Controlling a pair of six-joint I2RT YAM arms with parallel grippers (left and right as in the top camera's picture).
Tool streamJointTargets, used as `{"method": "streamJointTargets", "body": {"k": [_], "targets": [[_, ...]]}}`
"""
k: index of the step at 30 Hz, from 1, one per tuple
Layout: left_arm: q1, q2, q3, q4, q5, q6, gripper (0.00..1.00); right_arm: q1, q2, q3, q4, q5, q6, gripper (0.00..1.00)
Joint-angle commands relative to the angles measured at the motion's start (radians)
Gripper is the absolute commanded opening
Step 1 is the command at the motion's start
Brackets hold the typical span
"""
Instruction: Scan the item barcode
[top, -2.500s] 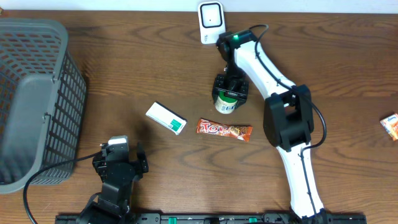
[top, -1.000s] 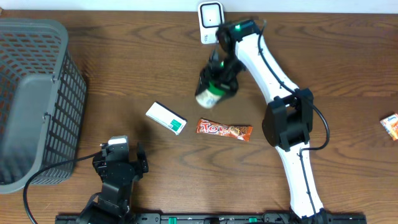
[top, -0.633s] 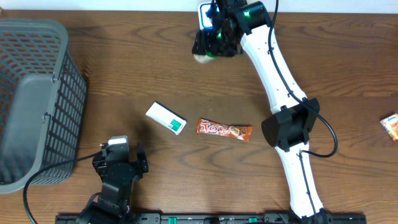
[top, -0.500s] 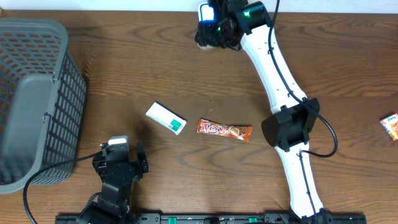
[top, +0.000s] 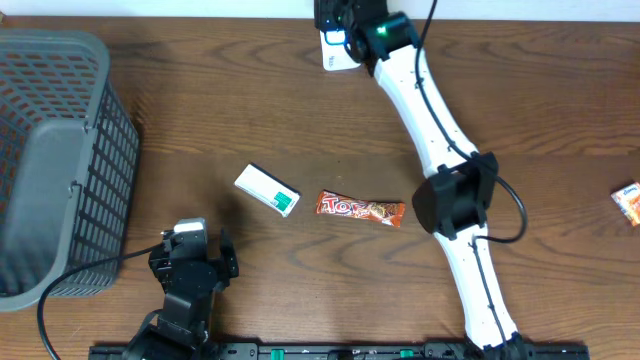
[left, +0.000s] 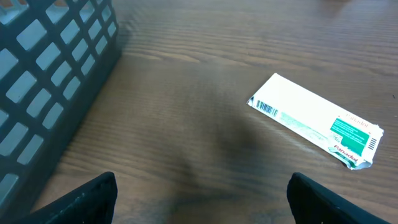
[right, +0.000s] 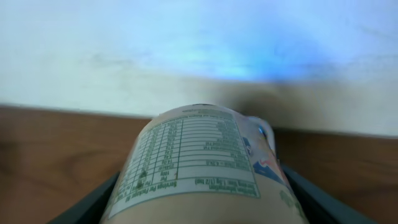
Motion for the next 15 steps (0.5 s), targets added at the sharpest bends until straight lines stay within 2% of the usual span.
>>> {"method": "streamJointTargets", "body": {"k": [1, 6, 11, 15], "targets": [[0.003, -0.006, 0.002, 0.001, -0.013, -0.010, 0.88, 0.008, 0.086, 0.001, 0.089, 0.120, -0.074, 0.53], [0.002, -0.006, 0.002, 0.001, -0.013, -0.010, 0.88, 0.016, 0.145, 0.001, 0.229, 0.199, -0.092, 0.59], [0.002, -0.006, 0.002, 0.001, -0.013, -0.010, 0.88, 0.021, 0.179, 0.001, 0.337, 0.228, -0.110, 0.59], [0.002, -0.006, 0.002, 0.001, -0.013, -0.010, 0.88, 0.025, 0.190, 0.001, 0.357, 0.290, -0.114, 0.59]]}}
